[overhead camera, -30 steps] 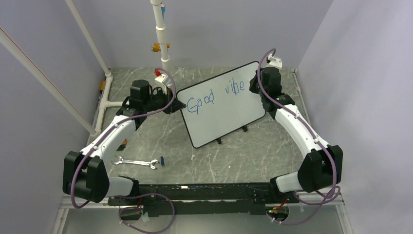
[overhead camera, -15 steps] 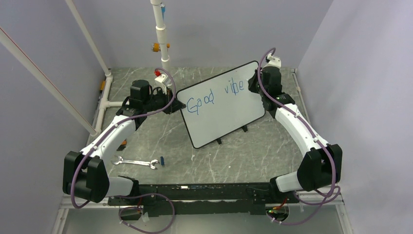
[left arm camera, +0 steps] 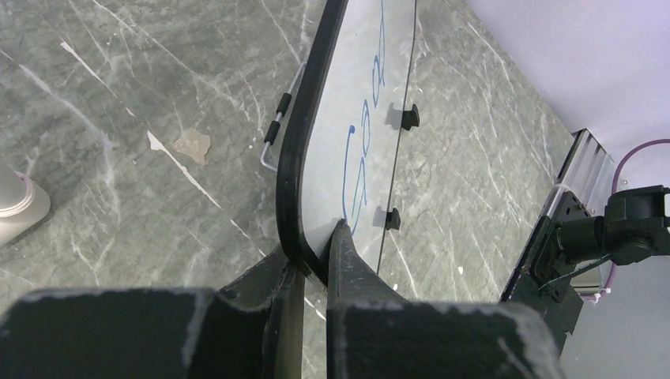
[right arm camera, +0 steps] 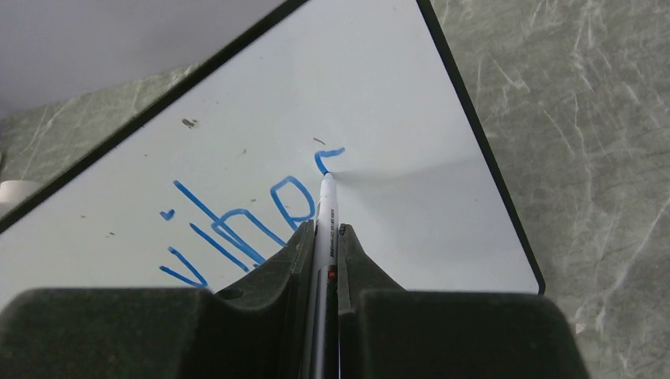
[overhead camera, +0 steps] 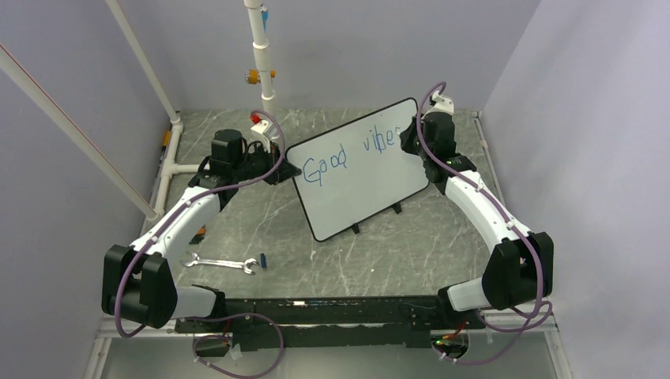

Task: Write a sentence on the whiteboard

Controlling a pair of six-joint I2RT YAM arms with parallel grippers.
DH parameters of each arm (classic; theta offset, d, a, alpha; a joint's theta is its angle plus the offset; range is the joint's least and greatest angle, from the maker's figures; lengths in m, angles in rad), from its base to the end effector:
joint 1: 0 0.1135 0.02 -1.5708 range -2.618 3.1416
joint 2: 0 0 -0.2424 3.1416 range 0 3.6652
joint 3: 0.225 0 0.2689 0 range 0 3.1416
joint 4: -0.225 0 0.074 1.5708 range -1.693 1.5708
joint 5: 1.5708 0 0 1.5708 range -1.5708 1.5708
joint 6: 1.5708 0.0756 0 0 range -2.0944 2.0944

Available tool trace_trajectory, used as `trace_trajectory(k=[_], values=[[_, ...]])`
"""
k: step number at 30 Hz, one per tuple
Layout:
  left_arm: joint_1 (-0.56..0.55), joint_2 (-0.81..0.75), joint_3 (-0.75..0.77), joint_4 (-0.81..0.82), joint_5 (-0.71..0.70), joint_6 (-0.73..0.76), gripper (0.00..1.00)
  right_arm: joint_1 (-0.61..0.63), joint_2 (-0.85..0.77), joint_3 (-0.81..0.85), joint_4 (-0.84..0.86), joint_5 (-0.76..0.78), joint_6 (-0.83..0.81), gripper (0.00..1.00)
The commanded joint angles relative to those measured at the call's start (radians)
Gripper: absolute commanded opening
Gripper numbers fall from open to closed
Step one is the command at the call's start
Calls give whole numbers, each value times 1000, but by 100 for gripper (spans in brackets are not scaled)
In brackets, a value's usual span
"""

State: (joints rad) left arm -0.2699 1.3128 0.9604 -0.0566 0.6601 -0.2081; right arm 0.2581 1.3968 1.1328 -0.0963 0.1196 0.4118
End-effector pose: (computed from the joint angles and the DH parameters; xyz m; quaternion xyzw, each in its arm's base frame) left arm 0.3226 -0.1374 0.2605 0.2022 0.7850 -0.3861 0.4403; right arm 0.3757 0.0899 0.2892 0.0969 0.8159 0.1403 0.5525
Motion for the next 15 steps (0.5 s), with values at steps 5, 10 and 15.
trace_trajectory(k=[5, 10, 15], values=[[-4, 5, 6, -38, -169, 196, 0, 1, -21, -43, 42, -16, 15, 0], [-5, 5, 6, -40, -171, 196, 0, 0, -19, -34, 29, 28, 7, 0], [-8, 6, 6, -40, -172, 196, 0, -8, -10, -15, 22, 53, 0, 0]])
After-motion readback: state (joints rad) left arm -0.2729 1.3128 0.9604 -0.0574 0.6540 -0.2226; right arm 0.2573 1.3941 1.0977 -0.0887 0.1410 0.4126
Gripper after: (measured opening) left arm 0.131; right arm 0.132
